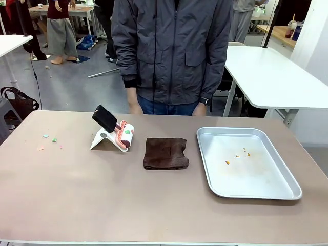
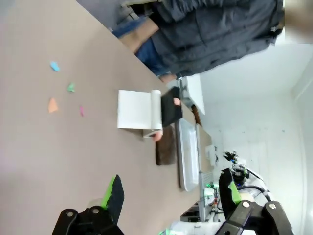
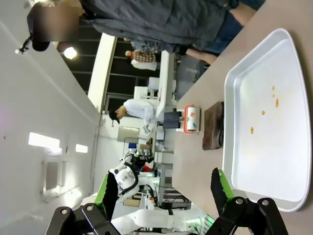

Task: Clean the surface of the table.
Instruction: Hold the Lint Roller with your left hand and the towel with your right hand.

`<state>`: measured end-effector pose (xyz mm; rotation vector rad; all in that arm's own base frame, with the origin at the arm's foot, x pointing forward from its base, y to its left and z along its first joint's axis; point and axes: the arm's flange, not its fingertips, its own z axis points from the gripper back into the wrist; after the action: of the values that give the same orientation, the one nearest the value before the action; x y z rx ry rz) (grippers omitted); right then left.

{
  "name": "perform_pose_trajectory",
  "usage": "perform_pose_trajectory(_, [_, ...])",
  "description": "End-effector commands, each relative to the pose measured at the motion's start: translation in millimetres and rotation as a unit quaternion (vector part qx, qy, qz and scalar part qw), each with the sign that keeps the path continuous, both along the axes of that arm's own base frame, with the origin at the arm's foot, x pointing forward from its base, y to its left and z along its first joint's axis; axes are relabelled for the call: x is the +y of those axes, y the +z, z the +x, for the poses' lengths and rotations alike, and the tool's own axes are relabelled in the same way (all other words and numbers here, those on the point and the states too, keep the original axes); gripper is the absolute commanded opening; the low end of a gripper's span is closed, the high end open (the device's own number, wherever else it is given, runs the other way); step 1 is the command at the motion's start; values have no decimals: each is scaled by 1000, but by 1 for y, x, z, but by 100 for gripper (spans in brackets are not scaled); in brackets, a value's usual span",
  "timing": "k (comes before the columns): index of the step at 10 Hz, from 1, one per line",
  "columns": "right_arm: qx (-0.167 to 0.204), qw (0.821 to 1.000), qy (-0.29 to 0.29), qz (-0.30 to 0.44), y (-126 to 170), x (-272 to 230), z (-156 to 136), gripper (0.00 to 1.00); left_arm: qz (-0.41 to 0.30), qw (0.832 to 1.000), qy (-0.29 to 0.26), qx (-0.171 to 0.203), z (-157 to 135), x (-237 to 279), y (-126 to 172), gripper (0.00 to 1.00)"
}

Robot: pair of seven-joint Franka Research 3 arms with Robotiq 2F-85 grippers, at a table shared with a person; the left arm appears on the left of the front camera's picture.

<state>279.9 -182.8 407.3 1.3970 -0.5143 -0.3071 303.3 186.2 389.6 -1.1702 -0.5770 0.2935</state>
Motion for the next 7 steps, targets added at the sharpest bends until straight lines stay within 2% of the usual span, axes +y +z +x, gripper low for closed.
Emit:
perform_pose_trajectory(1, [-14, 1000, -2, 4, 12, 2, 0, 100, -31, 999, -28, -16, 1, 19, 1, 100])
perform_pose_trajectory(2, [0, 1000, 0, 0, 0, 0, 0, 100, 0, 1000, 0, 0, 0, 0, 0, 100])
perform_pose_trajectory(3, [-28, 999, 23, -33, 4, 8, -3, 100, 25, 1000, 1, 3, -2, 7, -1, 100])
perform_pose_trajectory(4, [-26, 998, 15, -59, 8, 13, -3, 100, 33, 999, -2, -7, -2, 14, 0, 100])
perform_pose_trajectory(5, [-38, 996, 3, -75, 14, 20, -5, 100, 50, 998, 20, 17, 2, 18, 5, 100])
perform_pose_trajectory(6, [-21, 992, -30, -123, 24, 35, -8, 100, 75, 996, 28, 35, 10, 12, 14, 100])
perform_pose_trajectory(7, [-21, 983, -24, -182, 40, 61, -6, 100, 98, 994, 17, 40, 23, -3, 30, 100])
